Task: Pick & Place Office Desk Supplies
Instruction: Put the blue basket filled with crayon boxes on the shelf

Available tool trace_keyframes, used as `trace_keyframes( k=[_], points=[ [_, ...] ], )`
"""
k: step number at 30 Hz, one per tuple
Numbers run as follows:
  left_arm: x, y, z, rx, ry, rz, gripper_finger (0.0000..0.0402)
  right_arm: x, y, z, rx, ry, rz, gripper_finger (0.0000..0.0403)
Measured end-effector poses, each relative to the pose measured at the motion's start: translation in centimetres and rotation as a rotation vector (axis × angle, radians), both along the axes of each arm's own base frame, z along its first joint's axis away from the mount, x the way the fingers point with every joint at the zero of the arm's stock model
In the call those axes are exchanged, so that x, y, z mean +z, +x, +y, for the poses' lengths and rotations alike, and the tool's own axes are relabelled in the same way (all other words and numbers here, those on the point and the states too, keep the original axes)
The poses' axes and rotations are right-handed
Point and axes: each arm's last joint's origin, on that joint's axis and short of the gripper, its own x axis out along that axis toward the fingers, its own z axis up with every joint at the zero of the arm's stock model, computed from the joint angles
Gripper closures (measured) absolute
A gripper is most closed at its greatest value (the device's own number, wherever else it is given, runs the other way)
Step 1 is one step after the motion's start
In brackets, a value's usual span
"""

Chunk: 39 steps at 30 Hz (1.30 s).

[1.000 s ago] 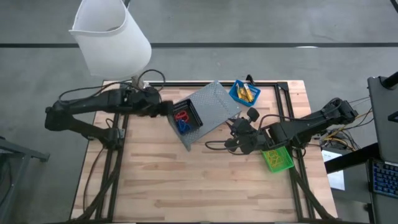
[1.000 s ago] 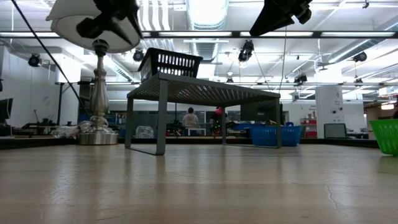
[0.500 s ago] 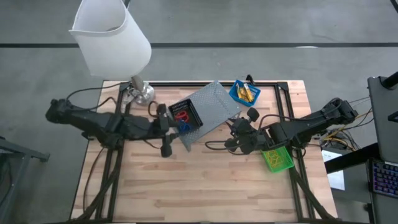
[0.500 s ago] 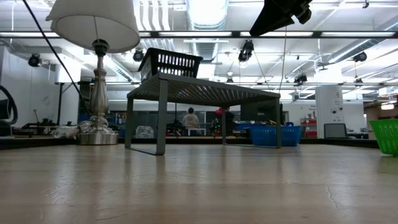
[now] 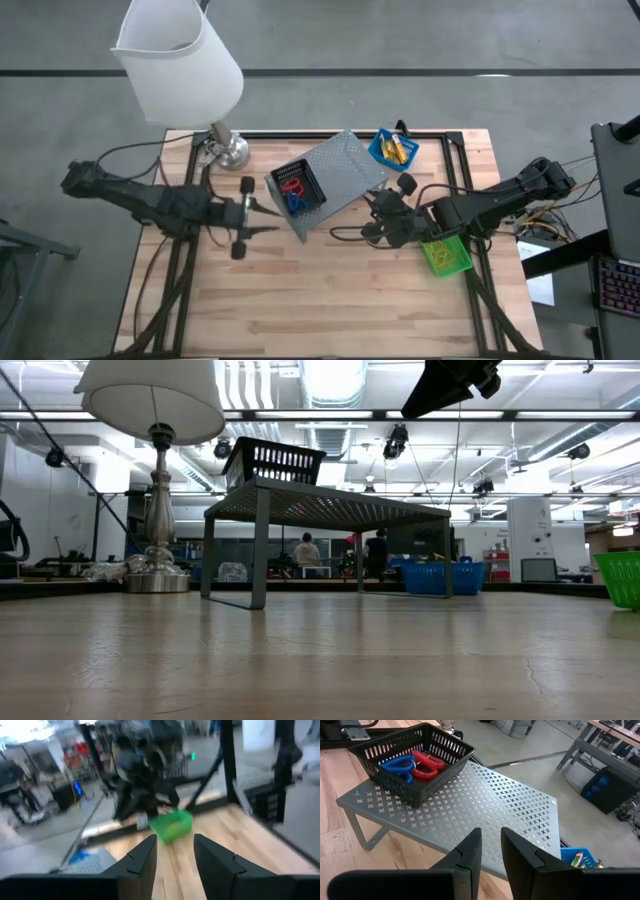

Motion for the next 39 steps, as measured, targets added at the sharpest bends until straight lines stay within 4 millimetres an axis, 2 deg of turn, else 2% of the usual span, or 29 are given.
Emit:
trace_keyframes(
  k=[3,7,10,14,23,26,33,36,39],
  points=[
    [0.1,-0.9,1.5,0.015,-0.025,-0.043,0.0268,0.0,0.0,0.0,0.0,0.0,0.0,0.0335],
    [-0.9,-1.9,3.5,0.1,-0.099,-0.018,0.0268,0.0,0.0,0.0,0.0,0.0,0.0,0.0335],
    [-2.2,-2.8,4.4,0.101,-0.114,-0.012,0.0268,0.0,0.0,0.0,0.0,0.0,0.0,0.0335],
    [-3.2,-4.5,4.7,0.098,-0.103,-0.08,0.0268,0.0,0.0,0.0,0.0,0.0,0.0,0.0335],
    [-8.0,-8.2,4.7,0.09,-0.111,-0.352,0.0268,0.0,0.0,0.0,0.0,0.0,0.0,0.0335],
    [-9.0,-9.2,4.8,0.086,-0.114,-0.433,0.0268,0.0,0.0,0.0,0.0,0.0,0.0,0.0335],
    [-9.7,-10.6,4.8,0.077,-0.136,-0.425,0.0268,0.0,0.0,0.0,0.0,0.0,0.0,0.0335],
    [-9.2,-11.0,4.8,0.076,-0.214,-0.37,0.0268,0.0,0.0,0.0,0.0,0.0,0.0,0.0335],
    [-8.6,-11.5,4.8,0.086,-0.221,-0.275,0.0268,0.0,0.0,0.0,0.0,0.0,0.0,0.0335]
  ],
)
